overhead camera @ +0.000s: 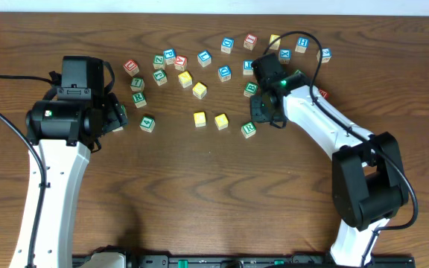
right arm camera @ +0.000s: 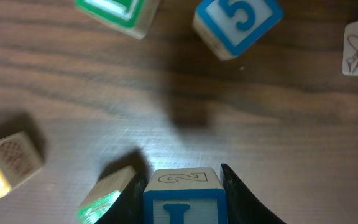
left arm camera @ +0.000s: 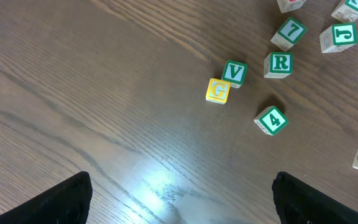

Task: Spell out CORL
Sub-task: 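Carry the L block and set it right of the R block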

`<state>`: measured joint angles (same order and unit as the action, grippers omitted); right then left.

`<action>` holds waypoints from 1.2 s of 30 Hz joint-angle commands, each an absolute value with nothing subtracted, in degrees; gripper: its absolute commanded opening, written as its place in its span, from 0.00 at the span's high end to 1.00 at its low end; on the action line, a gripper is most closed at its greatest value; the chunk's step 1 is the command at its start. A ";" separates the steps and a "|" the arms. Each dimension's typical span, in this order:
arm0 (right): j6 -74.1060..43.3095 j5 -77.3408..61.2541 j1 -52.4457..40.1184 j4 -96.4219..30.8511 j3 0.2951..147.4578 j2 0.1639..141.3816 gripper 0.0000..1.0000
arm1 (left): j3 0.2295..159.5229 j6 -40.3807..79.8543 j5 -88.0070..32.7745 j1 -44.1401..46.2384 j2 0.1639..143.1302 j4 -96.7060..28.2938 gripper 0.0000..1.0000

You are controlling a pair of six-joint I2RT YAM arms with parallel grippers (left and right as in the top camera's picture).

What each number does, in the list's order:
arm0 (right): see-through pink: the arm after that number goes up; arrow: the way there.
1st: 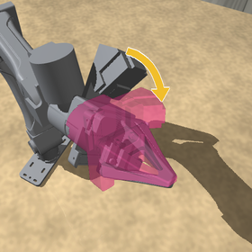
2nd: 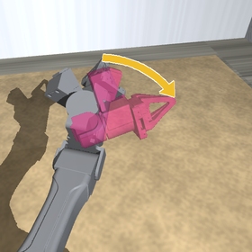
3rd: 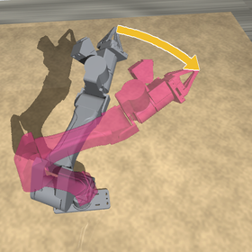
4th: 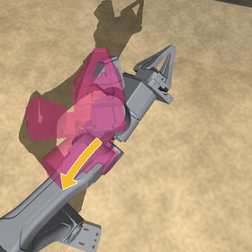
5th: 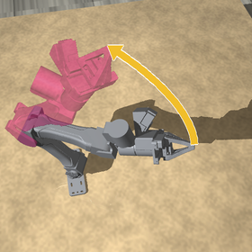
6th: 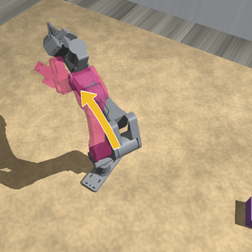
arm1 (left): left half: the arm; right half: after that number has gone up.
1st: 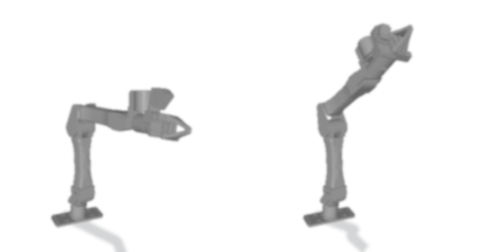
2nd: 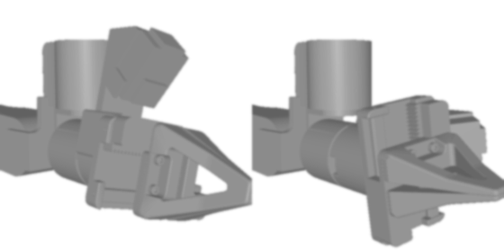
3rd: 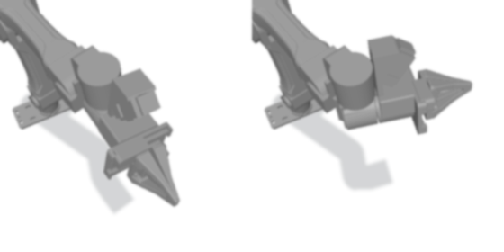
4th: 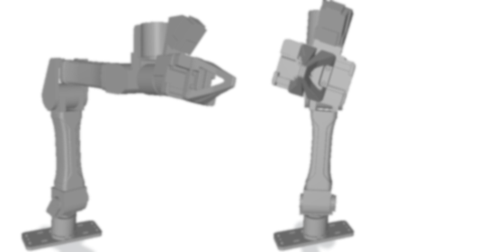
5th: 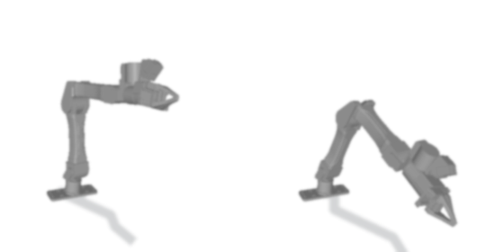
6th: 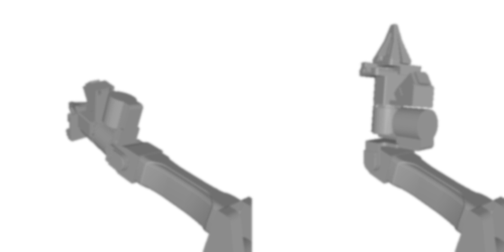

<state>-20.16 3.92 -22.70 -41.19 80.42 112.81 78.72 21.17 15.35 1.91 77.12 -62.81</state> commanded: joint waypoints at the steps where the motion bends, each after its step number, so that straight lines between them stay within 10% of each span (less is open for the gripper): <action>1: -20.08 4.56 -22.28 -38.52 77.52 112.95 0.76 | 79.61 21.50 16.14 1.67 77.47 -62.98 0.09; 36: -19.68 3.90 -22.50 -21.85 70.06 112.95 0.70 | 79.61 21.50 16.14 1.67 77.49 -62.98 0.09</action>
